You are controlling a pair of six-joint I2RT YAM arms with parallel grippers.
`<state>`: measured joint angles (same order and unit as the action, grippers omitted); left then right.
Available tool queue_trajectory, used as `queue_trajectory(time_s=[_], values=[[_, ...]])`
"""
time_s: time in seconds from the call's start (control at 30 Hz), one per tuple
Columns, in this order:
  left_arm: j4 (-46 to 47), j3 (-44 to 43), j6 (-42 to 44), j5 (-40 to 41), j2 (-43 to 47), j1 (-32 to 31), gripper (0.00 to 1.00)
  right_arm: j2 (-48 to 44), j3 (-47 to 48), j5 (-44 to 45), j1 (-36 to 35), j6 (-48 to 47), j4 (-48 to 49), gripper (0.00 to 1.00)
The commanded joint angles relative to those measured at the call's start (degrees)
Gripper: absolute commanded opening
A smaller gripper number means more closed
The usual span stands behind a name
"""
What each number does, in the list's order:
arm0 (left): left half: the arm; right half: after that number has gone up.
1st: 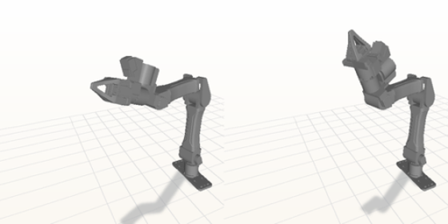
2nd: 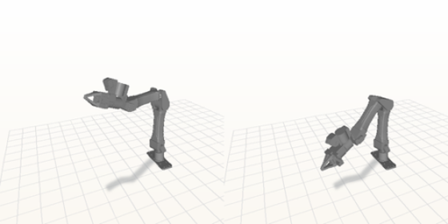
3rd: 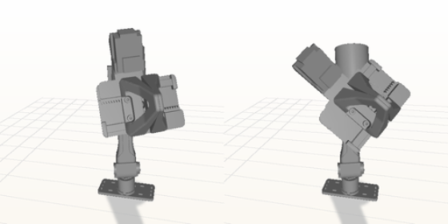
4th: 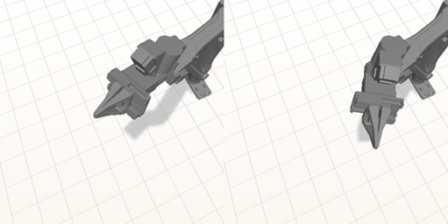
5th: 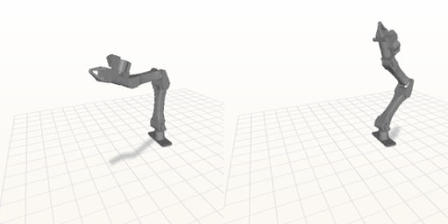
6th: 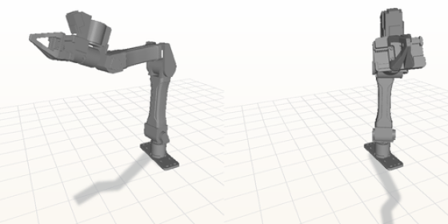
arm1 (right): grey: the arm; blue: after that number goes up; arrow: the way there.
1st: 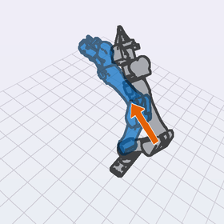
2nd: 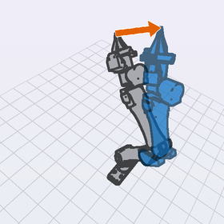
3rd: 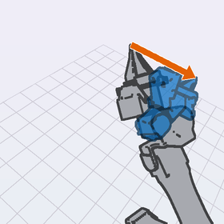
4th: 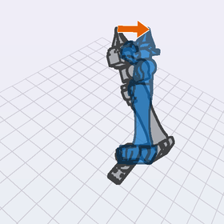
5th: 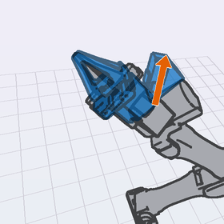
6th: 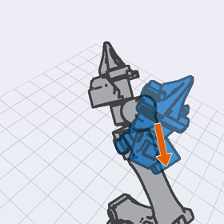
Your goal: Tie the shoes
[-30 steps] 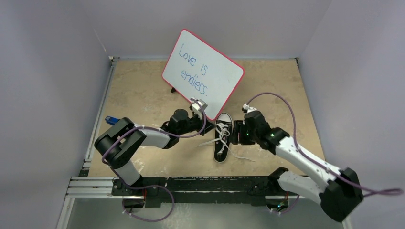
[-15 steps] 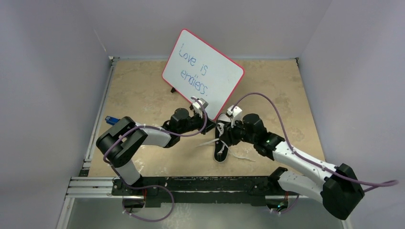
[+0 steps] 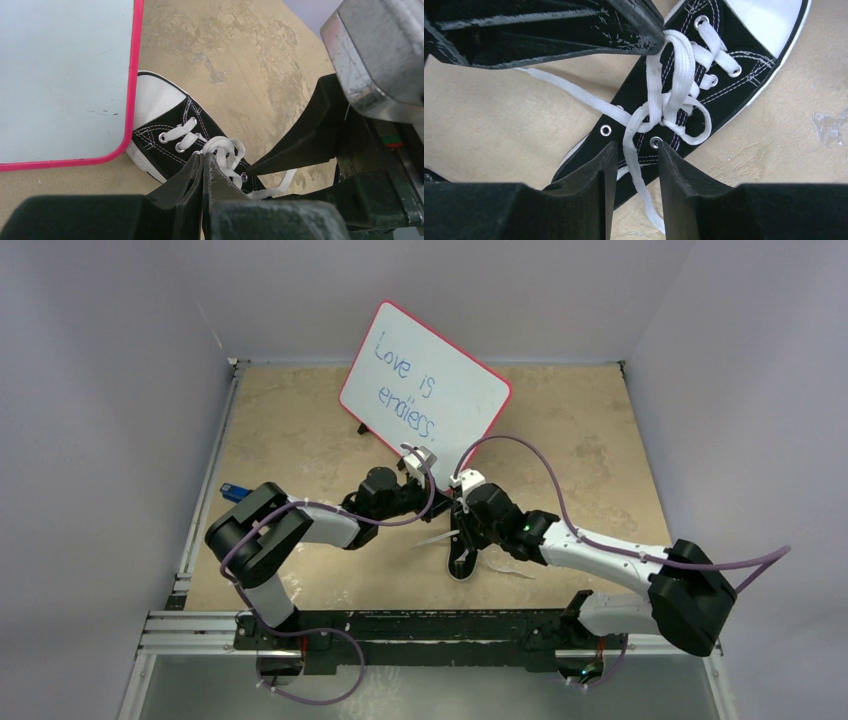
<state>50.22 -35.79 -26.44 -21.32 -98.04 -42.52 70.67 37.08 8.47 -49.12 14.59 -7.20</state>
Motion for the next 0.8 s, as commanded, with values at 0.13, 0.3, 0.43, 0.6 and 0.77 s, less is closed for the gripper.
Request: queue_trajectory(time_s=[0.13,0.3,0.43,0.6,0.77], values=[[4.80,-2.32,-0.55,-2.00,-1.01,0.45,0.00,0.99,3.26,6.84,-2.47,3.70,-3.45,0.28],[4.59,-2.45,-0.46,-2.30,-0.61,0.70,0.00,-2.35,2.33,8.10,-2.91,7.12,-5.33,0.16],[3.70,-2.46,-0.26,-2.87,0.09,0.89,0.00,-4.22,-0.11,7.39,-2.91,12.29,-6.78,0.00],[0.60,-0.28,0.06,-2.41,3.51,0.78,0.00,-6.07,-1.69,7.22,-1.30,17.24,-4.80,0.00],[-1.35,3.70,-0.94,-2.21,8.10,-0.29,0.00,-9.26,-5.48,3.08,2.91,19.57,0.46,0.00]])
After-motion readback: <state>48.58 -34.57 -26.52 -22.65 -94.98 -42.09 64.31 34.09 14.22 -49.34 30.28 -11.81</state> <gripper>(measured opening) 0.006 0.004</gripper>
